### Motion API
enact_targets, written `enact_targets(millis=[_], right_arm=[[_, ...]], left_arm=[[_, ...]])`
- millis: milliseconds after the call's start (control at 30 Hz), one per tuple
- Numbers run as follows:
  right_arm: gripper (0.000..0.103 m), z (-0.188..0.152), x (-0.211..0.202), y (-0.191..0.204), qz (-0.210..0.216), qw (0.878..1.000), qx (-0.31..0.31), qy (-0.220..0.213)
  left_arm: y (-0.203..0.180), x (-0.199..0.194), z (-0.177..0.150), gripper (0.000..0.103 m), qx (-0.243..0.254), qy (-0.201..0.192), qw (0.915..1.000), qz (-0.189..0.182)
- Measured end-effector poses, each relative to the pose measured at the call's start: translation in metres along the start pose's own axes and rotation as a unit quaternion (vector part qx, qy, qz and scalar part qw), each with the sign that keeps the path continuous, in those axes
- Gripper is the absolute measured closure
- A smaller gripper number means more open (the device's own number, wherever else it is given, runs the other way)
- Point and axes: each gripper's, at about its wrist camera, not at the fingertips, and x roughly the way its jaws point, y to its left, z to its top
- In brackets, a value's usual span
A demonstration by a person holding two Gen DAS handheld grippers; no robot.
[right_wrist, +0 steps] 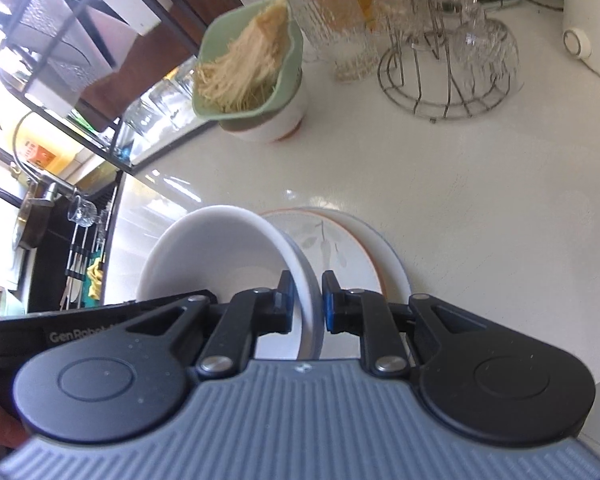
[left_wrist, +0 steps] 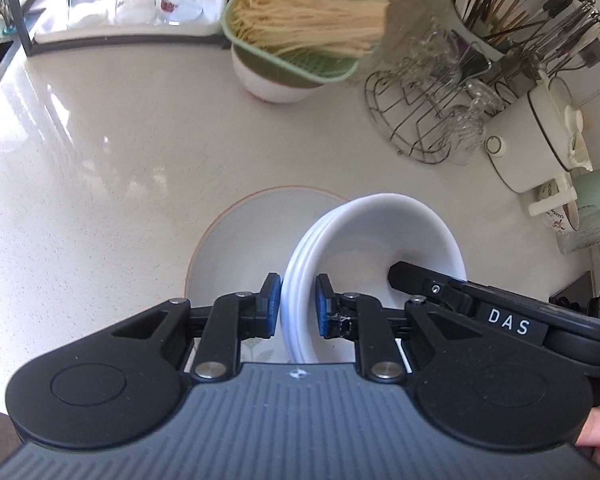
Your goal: Organize plates and bowls
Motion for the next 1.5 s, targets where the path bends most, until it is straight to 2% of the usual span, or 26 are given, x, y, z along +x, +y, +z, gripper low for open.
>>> enact_targets(millis=[167,533,600,700,767,833,1033,1200,1500], right_arm=[[0.084,-0.004,0.013,0.003,-0.016,1.0,-0.003,0.002],[0.084,-0.009,0.02,0.0,-0.03,0.999,0.027,-0.015],[0.084,-0.011,0.018,0.0,-0.032,0.999,0.033,-0.023],[0.083,-0.012,0.017,0.0,-0.034,0.999,0.032,-0.027],[0.078,-0.013,0.015,0.0,-0.035,0.999,0.031,-0.027],[0.074,-0.013,0.012,0.001,-0.036,0.998,0.03,-0.034],[0.072,-0.015,-0.007,0.012,-0.034,0.997,-0.011,-0.062],[0.072,-0.02,-0.038,0.02,-0.033,0.994,-0.039,-0.099],[0.072,-0.034,-0.096,0.018,-0.006,0.986,-0.068,-0.153]], left_arm=[[0.009,0.014,-0.002,0.083,-0.002,0.015,0.9999,-0.002],[0.009,0.021,0.004,0.083,0.029,0.026,0.9992,-0.005],[0.007,0.021,0.004,0.081,0.035,0.026,0.999,-0.007],[0.006,0.018,0.005,0.066,0.037,0.021,0.9991,-0.006],[0.004,0.015,0.005,0.056,0.039,0.014,0.9992,-0.004],[0.001,0.01,0.005,0.055,0.047,0.006,0.9989,0.006],[-0.008,-0.014,0.001,0.054,0.06,-0.027,0.9977,0.02],[-0.024,-0.043,-0.011,0.054,0.091,-0.063,0.9925,0.052],[-0.053,-0.107,-0.044,0.054,0.082,-0.131,0.9864,0.057]])
